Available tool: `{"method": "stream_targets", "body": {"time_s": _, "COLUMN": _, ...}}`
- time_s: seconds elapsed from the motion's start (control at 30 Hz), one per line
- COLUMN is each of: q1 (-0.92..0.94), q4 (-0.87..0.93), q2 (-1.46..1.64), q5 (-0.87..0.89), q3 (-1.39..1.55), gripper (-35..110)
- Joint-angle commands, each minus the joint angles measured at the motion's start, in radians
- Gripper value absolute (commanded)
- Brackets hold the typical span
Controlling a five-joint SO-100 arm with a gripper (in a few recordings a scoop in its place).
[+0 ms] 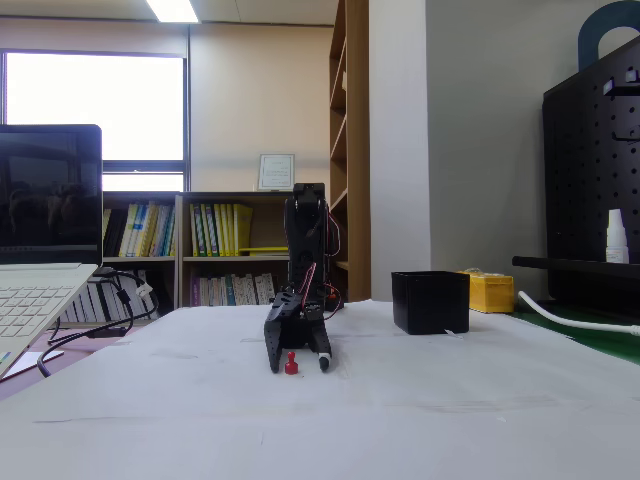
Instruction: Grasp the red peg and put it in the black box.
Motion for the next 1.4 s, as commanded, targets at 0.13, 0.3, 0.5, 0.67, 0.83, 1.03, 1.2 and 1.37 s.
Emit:
{"method": "stream_targets", "body": {"time_s": 0.13, "q1": -0.008, "q4": 0.003, "q2": -0.021, "q5": 0.006, "q3": 0.008, "gripper": 24}}
{"method": "stream_targets", "body": {"time_s": 0.3, "q1": -0.009, "q4": 0.003, "q2": -0.021, "q5": 0.006, "q3": 0.008, "gripper": 24}}
{"method": "stream_targets", "body": {"time_s": 0.5, "q1": -0.008, "q4": 0.005, "q2": -0.021, "q5": 0.005, "q3": 0.008, "gripper": 19}}
{"method": "stream_targets", "body": {"time_s": 0.67, "q1": -0.008, "q4": 0.005, "q2": -0.020, "q5": 0.006, "q3": 0.011, "gripper": 9}}
{"method": "stream_targets", "body": {"time_s": 0.83, "q1": -0.006, "q4": 0.005, "q2": -0.018, "q5": 0.003, "q3": 0.012, "gripper": 5}}
{"method": "stream_targets", "body": {"time_s": 1.03, "q1": -0.006, "q4": 0.005, "q2": -0.015, "q5": -0.005, "q3": 0.015, "gripper": 1}}
{"method": "stream_targets", "body": {"time_s": 1.2, "q1": -0.006, "q4": 0.005, "q2": -0.015, "q5": -0.011, "q3": 0.015, "gripper": 0}}
{"method": "stream_targets", "body": {"time_s": 1.37, "q1": -0.006, "q4": 0.032, "q2": -0.057, "q5": -0.021, "q3": 0.006, "gripper": 0}}
